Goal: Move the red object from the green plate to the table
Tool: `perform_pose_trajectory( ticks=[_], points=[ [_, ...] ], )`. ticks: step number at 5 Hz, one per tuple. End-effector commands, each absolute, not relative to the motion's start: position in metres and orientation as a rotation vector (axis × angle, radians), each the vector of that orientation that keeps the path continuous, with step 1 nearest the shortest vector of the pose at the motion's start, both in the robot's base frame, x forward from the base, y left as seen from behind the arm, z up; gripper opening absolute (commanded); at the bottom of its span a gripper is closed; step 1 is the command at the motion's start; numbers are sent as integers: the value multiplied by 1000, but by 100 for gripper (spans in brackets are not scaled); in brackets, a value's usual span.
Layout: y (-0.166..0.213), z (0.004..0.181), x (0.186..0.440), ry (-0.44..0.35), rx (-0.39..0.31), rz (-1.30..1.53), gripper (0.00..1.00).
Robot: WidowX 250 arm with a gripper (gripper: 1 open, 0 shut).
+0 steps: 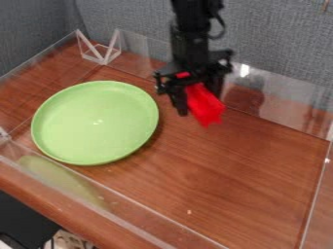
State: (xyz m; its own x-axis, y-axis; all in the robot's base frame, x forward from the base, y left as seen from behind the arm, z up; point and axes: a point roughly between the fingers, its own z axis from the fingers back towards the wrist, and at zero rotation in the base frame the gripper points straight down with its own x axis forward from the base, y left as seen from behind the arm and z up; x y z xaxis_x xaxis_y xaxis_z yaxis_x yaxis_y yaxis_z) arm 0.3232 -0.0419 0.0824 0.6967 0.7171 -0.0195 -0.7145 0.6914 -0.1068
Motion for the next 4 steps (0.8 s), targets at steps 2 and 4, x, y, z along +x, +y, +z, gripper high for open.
perform_pose_trajectory(
  ticks=[2, 4],
  points=[
    [-33, 92, 331, -80, -132, 547, 0],
    [-23, 104, 325, -76, -126, 384, 0]
  ],
)
